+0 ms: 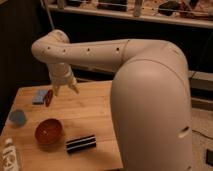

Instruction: Place the pepper on the white sponge

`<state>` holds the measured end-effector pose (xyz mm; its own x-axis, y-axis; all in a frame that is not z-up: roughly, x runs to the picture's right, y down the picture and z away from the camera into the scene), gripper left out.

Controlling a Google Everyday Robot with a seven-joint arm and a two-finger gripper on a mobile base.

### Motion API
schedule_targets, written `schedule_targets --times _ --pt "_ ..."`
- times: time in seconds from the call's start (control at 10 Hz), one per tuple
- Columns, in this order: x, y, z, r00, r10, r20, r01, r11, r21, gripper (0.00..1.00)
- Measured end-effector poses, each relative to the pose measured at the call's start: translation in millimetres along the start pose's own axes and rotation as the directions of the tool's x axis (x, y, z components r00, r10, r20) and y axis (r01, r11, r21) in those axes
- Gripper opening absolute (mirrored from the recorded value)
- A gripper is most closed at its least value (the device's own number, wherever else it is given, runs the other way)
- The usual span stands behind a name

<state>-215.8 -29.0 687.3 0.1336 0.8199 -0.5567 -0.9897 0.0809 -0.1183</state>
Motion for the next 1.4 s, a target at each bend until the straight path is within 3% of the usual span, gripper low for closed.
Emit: schedule_targets --times 0.4,0.8,1.0,1.4 --pt "-64 46 -9 0.998 -0.021 0.055 0.025 0.997 -0.068 0.65" --pt "-93 76 6 0.994 -0.072 0.085 0.083 0.988 -0.129 0.65" --pt "-101 85 18 0.991 -0.099 0.089 0.11 0.984 -0.137 0.65" --pt "-109 103 58 0.989 -0.139 0.04 0.143 0.981 -0.127 0.65"
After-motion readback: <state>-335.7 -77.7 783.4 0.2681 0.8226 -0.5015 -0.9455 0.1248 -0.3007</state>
